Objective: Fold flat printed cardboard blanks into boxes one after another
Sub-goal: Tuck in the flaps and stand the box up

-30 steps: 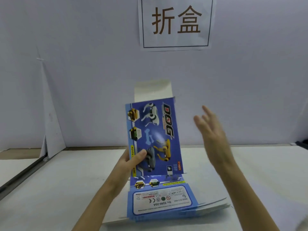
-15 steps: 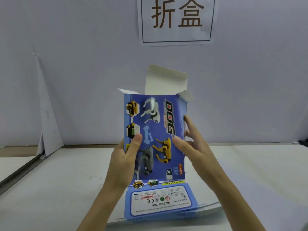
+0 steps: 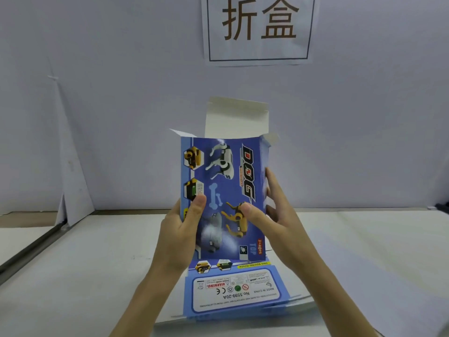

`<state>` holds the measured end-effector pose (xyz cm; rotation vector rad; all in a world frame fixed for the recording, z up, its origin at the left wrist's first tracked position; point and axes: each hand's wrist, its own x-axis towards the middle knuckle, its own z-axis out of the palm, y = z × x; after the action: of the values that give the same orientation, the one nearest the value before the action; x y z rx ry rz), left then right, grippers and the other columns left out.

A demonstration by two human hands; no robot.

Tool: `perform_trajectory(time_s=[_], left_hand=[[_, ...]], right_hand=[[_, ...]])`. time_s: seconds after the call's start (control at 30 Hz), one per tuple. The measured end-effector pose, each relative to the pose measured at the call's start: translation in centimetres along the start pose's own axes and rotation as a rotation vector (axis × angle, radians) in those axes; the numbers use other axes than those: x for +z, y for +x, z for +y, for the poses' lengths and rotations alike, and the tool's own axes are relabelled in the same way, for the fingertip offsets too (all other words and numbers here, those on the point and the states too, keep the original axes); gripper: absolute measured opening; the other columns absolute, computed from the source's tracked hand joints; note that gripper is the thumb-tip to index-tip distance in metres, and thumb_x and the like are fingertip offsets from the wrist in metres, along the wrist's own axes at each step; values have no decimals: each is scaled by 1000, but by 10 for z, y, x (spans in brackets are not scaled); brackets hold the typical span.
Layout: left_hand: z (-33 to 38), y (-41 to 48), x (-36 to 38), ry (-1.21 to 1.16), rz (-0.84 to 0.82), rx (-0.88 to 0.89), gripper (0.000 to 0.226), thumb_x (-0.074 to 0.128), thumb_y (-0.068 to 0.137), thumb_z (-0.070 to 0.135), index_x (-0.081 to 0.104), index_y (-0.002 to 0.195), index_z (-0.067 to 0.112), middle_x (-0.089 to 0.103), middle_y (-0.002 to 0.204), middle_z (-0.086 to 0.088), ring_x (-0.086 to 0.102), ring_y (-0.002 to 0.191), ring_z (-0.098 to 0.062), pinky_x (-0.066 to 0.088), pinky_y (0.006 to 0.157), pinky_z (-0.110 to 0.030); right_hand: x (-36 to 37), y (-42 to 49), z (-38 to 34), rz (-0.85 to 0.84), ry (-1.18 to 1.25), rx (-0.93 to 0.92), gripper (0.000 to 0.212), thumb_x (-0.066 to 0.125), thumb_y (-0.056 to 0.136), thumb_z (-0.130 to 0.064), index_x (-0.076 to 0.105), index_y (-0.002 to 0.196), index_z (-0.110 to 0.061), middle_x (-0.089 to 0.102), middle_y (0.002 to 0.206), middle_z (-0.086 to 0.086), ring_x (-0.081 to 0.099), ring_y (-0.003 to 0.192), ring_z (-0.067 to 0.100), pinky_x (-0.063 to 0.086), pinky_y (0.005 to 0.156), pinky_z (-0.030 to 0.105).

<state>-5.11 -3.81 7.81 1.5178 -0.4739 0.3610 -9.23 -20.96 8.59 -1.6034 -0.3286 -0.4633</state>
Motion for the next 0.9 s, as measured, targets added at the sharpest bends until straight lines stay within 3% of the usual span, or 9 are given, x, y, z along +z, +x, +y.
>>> perform_trajectory(time_s=[0.07, 0.2, 0.33, 0.43, 0.5, 0.63, 0.73, 0.83, 0.9], left_hand=[[0, -2, 0, 26, -1, 19, 35, 50, 78, 56, 62, 85, 23, 66, 61, 9, 60, 56, -7, 50, 52, -18], [0, -6, 1, 88, 20, 47, 31, 48, 77, 56, 63, 86, 30, 62, 71, -16, 57, 65, -36, 52, 54, -48], [0, -6, 0, 68, -78, 68, 41, 51, 76, 58, 58, 110, 36, 71, 92, 13, 69, 86, -10, 56, 56, -22], [-3, -1, -5, 73, -159, -31, 76, 51, 72, 63, 36, 142, 38, 64, 117, 13, 63, 108, -12, 59, 76, -28], [-3, -4, -3, 133, -196, -60, 81, 52, 70, 65, 33, 144, 38, 63, 121, 12, 63, 109, -11, 58, 83, -30], [-7, -5, -3, -9, -126, -45, 46, 57, 76, 51, 62, 107, 17, 74, 89, 2, 70, 83, -17, 56, 68, -29], [-4, -2, -5, -23, -37, 19, 35, 55, 83, 42, 66, 88, 8, 72, 74, -3, 68, 71, -20, 53, 61, -26], [2, 1, -14, -18, -65, -10, 32, 63, 76, 43, 66, 98, 19, 75, 86, 6, 71, 83, -15, 52, 62, -16], [6, 6, -30, -72, -265, -125, 44, 73, 77, 43, 59, 117, 28, 73, 103, 6, 71, 94, -19, 56, 67, -23]], right_hand=[[0, 0, 3, 19, 59, 8, 76, 64, 76, -38, 27, 143, -45, 52, 134, -15, 59, 118, 15, 59, 81, 35], [0, 0, 4, 24, 145, 64, 65, 63, 76, -37, 31, 130, -53, 55, 123, -21, 64, 109, 8, 57, 66, 22], [0, 1, 5, 34, 107, 32, 74, 71, 82, -38, 30, 143, -41, 60, 126, -10, 65, 109, 14, 60, 71, 30], [1, -2, 4, 37, 141, -30, 37, 60, 84, -34, 53, 120, -33, 71, 107, -6, 70, 96, 18, 57, 63, 24], [5, -5, 4, 63, 133, -65, 25, 60, 85, -36, 59, 110, -34, 72, 102, -5, 71, 92, 20, 57, 60, 23], [4, -2, 3, 74, 141, -57, 59, 71, 82, -33, 47, 136, -37, 66, 120, -4, 67, 105, 19, 59, 64, 29], [0, -2, 4, 28, 97, 31, 80, 72, 74, -43, 32, 142, -47, 52, 135, -9, 60, 117, 16, 59, 68, 27], [5, -4, 7, -27, 39, 29, 85, 73, 77, -36, 22, 143, -53, 51, 137, -15, 60, 117, 17, 60, 75, 36], [9, -5, 7, -45, 125, -13, 80, 72, 81, -28, 26, 145, -44, 58, 129, -15, 64, 112, 17, 60, 71, 36]])
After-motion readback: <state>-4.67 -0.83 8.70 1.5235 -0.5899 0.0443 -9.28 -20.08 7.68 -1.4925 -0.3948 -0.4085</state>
